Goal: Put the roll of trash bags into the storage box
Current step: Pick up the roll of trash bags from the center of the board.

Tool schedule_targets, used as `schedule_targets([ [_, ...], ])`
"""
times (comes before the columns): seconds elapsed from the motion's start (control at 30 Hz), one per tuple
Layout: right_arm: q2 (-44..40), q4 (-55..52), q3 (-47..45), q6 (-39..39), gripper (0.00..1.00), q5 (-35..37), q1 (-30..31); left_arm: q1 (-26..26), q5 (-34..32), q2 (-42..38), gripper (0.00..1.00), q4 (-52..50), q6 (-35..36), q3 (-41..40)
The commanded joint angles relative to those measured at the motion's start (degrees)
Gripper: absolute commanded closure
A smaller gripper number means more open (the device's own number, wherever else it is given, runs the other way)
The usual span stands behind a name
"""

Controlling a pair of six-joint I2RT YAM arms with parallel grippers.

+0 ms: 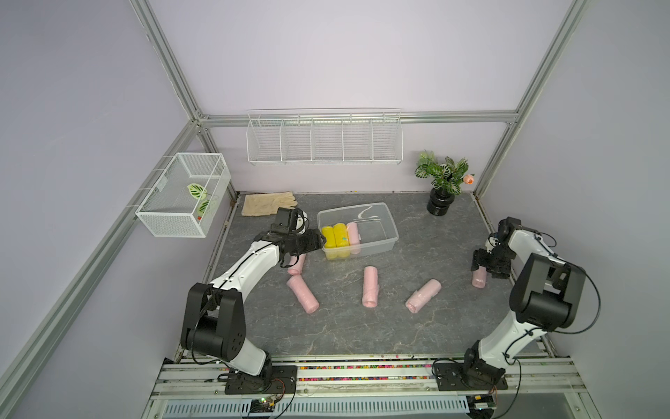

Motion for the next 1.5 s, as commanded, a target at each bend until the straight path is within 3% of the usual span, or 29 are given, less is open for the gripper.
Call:
schedule_targets([
  [0.0, 1.8, 0.2, -0.3, -0.2, 0.28, 1.2, 0.3, 0.2, 0.6, -0.2, 0.3, 0.4, -0.3, -0.4],
  [0.33, 3.2, 0.4, -0.5, 0.0, 0.31, 2.4, 1.5, 0.2, 0.6, -0.5, 0.3, 0.4, -0.4, -0.6],
  [0.77, 3.3, 0.0, -0.8, 0.2, 0.48, 2.0, 2.6, 0.2, 0.6, -1.2, 0.3, 0.6, -0.6, -1.3],
  [1.47, 0.1, -2.7, 0.2, 1.6, 0.51, 1.6, 13.6, 0.3, 0.8, -1.1, 0.3, 0.6, -1.0, -1.1],
])
